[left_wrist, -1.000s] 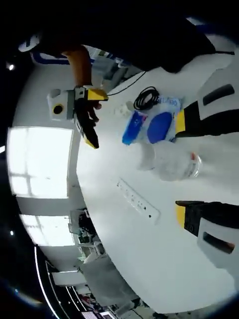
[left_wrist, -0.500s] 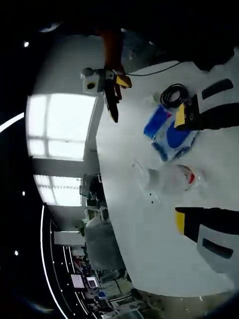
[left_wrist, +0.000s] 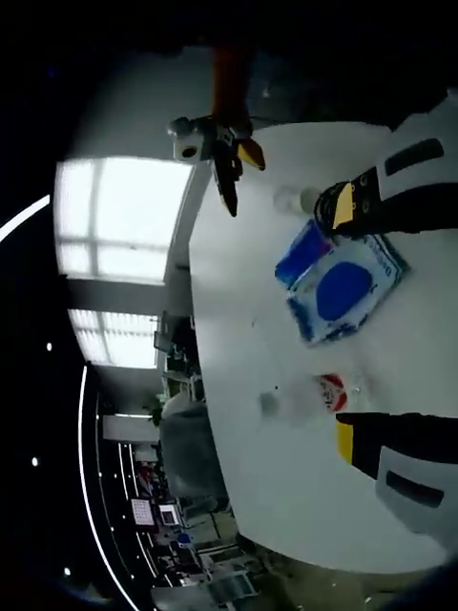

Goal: Arrange the tabletop items into an orderly group along one side of the table until the central work area is clear of visible clutter.

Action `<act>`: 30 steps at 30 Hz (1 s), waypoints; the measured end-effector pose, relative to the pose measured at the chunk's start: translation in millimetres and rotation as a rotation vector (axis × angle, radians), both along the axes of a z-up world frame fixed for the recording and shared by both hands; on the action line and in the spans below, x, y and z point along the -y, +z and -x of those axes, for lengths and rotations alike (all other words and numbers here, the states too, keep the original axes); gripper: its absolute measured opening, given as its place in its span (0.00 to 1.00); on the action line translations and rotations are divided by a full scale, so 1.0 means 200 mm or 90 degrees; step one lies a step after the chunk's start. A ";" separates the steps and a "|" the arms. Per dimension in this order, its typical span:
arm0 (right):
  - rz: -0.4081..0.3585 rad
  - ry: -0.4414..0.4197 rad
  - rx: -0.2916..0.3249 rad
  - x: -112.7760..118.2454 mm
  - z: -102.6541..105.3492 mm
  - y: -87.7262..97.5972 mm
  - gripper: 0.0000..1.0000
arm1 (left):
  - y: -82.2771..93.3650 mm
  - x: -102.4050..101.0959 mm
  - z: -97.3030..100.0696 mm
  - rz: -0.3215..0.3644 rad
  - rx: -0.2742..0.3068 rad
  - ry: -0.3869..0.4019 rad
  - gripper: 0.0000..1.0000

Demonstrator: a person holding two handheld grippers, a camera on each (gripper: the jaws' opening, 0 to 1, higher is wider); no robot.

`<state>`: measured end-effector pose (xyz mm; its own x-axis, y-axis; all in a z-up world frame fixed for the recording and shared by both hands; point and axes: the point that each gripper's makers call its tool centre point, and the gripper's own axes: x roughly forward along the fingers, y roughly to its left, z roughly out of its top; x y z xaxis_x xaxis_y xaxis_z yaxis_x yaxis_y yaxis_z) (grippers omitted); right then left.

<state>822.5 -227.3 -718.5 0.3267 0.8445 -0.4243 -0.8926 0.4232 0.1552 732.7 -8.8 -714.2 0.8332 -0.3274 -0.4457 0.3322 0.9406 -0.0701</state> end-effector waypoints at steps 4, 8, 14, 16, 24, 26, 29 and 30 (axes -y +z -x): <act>0.009 -0.038 0.001 0.15 0.03 -0.04 0.91 | -0.02 0.06 0.05 -0.001 -0.003 0.014 0.79; 0.013 -0.056 -0.010 0.25 0.08 -0.07 0.92 | -0.01 0.13 0.09 -0.002 0.002 0.025 0.85; 0.026 -0.091 -0.007 0.41 0.14 -0.10 0.93 | -0.02 0.20 0.15 -0.001 0.003 0.043 0.90; 0.028 -0.101 -0.004 0.44 0.15 -0.10 0.94 | -0.01 0.24 0.17 -0.005 0.011 0.046 0.90; 0.045 -0.106 0.002 0.50 0.23 -0.12 0.98 | -0.02 0.32 0.25 0.003 0.001 0.050 0.95; 0.043 -0.109 0.002 0.51 0.24 -0.11 0.99 | -0.01 0.33 0.26 0.004 0.001 0.053 0.97; 0.043 -0.113 0.003 0.53 0.25 -0.11 0.99 | -0.01 0.30 0.28 0.005 0.007 0.059 1.00; 0.042 -0.115 0.002 0.53 0.26 -0.11 0.99 | -0.01 0.30 0.28 0.003 0.007 0.059 1.00</act>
